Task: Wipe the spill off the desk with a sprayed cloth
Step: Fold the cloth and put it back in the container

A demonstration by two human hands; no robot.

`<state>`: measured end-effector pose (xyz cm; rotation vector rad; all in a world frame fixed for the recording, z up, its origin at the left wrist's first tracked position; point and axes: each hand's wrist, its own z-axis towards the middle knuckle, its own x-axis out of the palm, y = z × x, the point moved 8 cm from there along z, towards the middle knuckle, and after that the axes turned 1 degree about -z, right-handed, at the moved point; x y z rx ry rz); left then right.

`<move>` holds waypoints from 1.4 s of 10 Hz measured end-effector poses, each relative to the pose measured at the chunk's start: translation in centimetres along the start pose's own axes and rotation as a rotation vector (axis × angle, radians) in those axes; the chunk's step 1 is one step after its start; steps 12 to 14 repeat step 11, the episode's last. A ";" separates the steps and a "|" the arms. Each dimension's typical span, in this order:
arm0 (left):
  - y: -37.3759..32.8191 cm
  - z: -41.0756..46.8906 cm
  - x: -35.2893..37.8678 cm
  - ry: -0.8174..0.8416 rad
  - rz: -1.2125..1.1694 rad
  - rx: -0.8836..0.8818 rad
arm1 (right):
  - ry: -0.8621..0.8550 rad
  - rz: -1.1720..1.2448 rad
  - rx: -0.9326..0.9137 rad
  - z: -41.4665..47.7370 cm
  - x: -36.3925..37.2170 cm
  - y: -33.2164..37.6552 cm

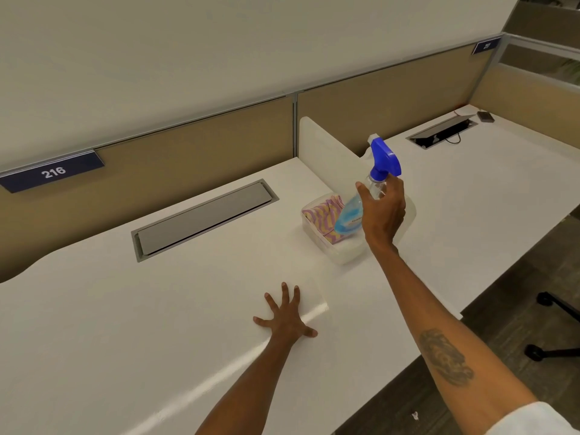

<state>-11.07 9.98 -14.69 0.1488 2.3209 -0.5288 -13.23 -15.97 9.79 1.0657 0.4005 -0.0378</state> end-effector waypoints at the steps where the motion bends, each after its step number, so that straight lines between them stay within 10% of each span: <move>1: 0.0 0.1 0.1 0.001 0.008 -0.004 | 0.069 -0.014 0.005 0.0 1.5 -0.9; 14: 0.1 -0.1 0.0 -0.036 0.024 0.005 | 0.358 -0.030 0.109 -2.8 6.1 -7.0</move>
